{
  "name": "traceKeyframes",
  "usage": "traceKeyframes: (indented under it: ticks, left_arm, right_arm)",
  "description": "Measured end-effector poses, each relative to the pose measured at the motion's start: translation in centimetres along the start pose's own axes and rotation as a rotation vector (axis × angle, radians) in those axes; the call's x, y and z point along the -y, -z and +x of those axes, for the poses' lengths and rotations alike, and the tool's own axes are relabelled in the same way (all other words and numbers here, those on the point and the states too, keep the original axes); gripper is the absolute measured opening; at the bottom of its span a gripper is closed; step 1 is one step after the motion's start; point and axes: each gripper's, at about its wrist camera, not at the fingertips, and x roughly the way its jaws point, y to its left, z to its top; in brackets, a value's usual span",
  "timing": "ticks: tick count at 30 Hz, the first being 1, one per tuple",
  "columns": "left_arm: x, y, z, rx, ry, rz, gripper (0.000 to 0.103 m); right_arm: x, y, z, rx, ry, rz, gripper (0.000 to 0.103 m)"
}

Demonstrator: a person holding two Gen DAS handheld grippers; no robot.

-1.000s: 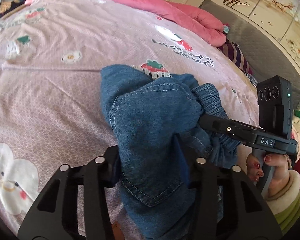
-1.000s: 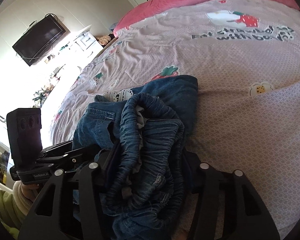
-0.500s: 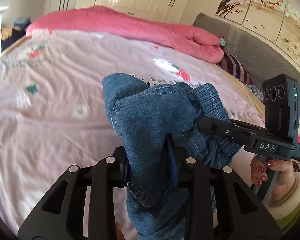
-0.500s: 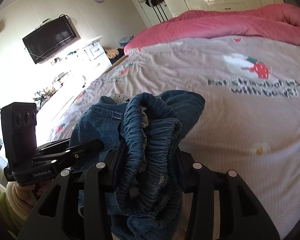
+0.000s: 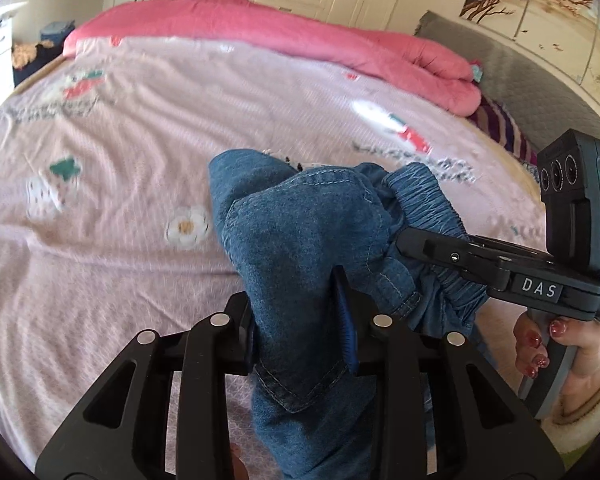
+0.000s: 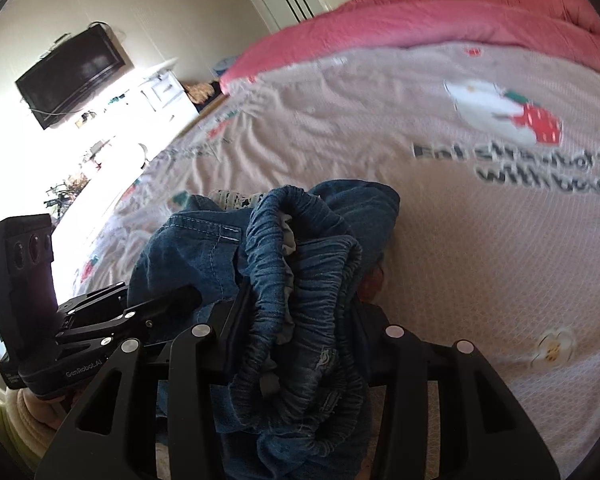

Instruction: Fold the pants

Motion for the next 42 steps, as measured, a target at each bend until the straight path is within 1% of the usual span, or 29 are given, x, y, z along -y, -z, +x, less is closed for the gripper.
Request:
traceKeyframes:
  ticks: [4,6,9,14,16,19,21,23,27,31,35,42]
  left_arm:
    - [-0.5,0.9,0.9,-0.019,-0.013,-0.013,0.037]
    - [-0.9,1.1,1.2,-0.021,-0.015,-0.031,0.041]
    - [-1.0,1.4,1.2,-0.014,-0.017,-0.038,0.042]
    - [-0.6,1.6,0.6,-0.004,-0.045,-0.023,0.046]
    - [-0.7,1.7,0.4,-0.003,-0.046,-0.028,0.048]
    - [-0.6,1.7,0.0,0.002,-0.055,-0.025,0.050]
    - [-0.5,1.8,-0.5,0.008,-0.060,-0.020,0.051]
    - [-0.4,1.8,-0.9,0.012,-0.062,-0.020,0.052]
    - [-0.2,2.1,-2.2,0.026,-0.065,-0.021,0.058]
    - [0.2,2.3,-3.6,0.044,-0.068,-0.016,0.066]
    - [0.5,2.7,-5.2,0.060,-0.069,-0.019,0.072]
    - [1.0,3.3,-7.9,0.092,-0.074,-0.031,0.082]
  right_arm:
    - [1.2,0.5,0.8,-0.022,-0.012,0.068,0.049]
    - [1.4,0.6,1.1,-0.027,-0.010,0.075,0.050]
    - [0.8,0.8,1.2,-0.021,0.021,0.041,0.051]
    - [0.0,1.2,0.6,-0.012,0.081,0.000,0.060]
    - [-0.4,1.4,0.3,-0.007,0.105,-0.016,0.061]
    - [-0.8,1.8,-0.5,0.005,0.146,-0.042,0.066]
    - [-1.1,1.9,-1.0,0.015,0.166,-0.061,0.066]
    - [-1.4,2.1,-1.4,0.020,0.181,-0.074,0.069]
    - [-2.0,2.4,-2.4,0.031,0.197,-0.089,0.072]
    - [-2.6,2.8,-3.7,0.056,0.203,-0.100,0.076]
    - [-3.5,3.6,-5.6,0.094,0.212,-0.111,0.086]
    - [-5.1,5.4,-8.7,0.165,0.241,-0.153,0.090]
